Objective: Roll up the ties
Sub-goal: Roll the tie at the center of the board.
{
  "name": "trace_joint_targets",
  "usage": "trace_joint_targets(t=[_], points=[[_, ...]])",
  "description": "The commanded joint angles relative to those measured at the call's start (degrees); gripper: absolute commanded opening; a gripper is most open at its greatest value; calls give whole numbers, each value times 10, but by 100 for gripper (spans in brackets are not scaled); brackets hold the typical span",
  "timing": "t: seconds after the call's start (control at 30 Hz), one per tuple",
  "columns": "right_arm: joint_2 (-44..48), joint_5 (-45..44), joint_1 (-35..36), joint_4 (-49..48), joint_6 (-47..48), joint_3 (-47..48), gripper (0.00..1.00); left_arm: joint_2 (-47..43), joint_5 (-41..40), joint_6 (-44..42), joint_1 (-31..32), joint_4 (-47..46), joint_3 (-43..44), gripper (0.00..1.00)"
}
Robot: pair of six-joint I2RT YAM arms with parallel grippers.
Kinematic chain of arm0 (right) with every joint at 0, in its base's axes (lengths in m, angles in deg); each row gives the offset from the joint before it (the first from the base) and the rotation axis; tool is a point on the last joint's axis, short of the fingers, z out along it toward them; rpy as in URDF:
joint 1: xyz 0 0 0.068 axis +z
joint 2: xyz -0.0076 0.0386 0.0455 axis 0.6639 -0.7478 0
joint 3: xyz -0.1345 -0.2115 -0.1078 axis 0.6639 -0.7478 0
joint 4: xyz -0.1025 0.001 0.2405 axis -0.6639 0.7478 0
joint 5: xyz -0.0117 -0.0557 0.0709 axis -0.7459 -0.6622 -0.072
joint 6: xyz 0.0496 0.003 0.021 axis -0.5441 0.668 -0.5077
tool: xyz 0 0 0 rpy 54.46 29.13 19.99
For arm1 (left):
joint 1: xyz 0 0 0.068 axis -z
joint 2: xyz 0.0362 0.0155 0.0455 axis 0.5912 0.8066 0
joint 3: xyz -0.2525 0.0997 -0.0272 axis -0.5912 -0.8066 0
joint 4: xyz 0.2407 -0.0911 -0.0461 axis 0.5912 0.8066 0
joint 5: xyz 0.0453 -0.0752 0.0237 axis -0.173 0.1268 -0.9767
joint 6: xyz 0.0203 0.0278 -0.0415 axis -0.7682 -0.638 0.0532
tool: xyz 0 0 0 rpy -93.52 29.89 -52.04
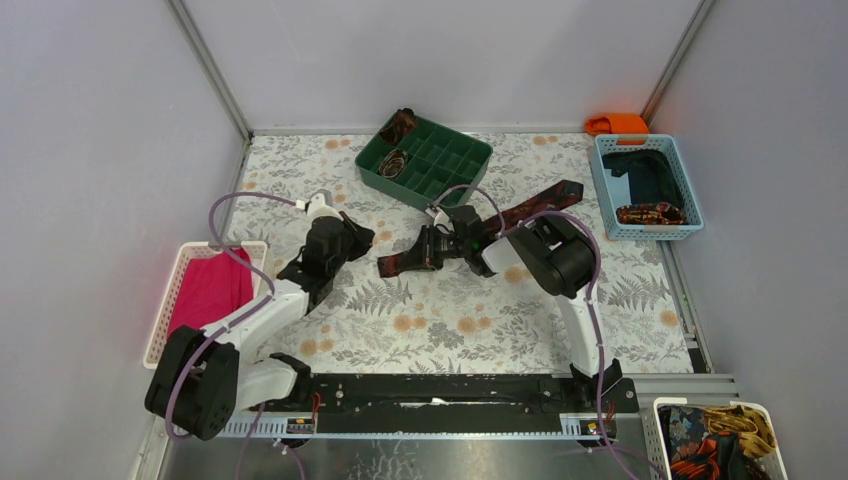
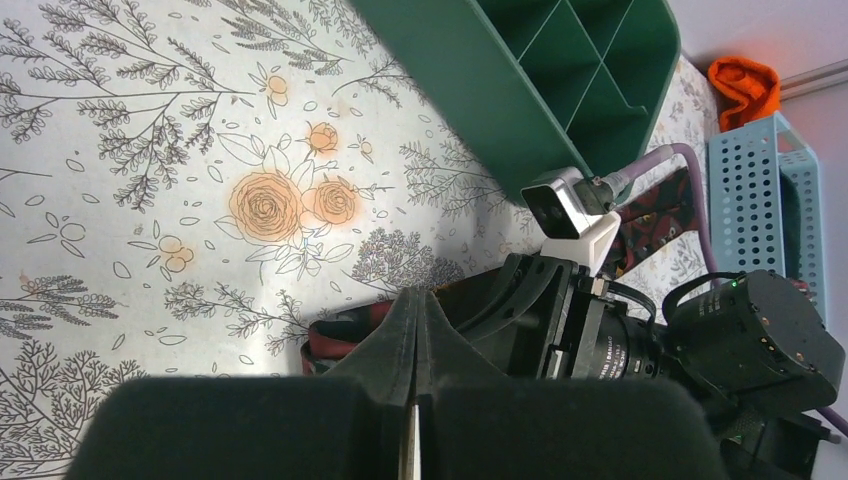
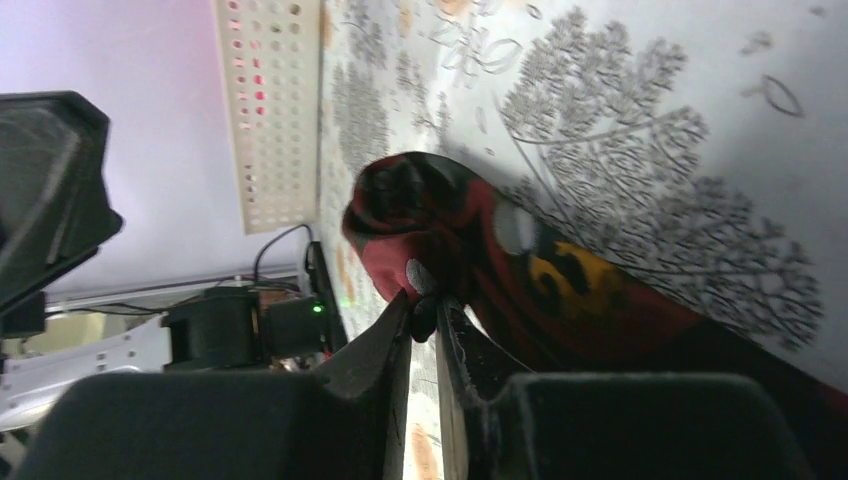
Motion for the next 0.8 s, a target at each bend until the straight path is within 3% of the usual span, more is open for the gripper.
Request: trace_joint_targets(t=[0.0, 0.23, 0.43, 0.77], points=[[42, -51, -3, 101, 88, -8, 20, 18, 3, -14, 6, -40, 15, 0], [65, -93, -3, 172, 133, -3, 24, 45, 10, -19, 11, -52, 22, 0], [75, -126, -3, 239, 166, 13, 37, 93, 19, -26, 12, -61, 37, 0], [118, -152, -1, 298, 189, 22, 40, 210, -3, -78, 1, -39, 115, 0]])
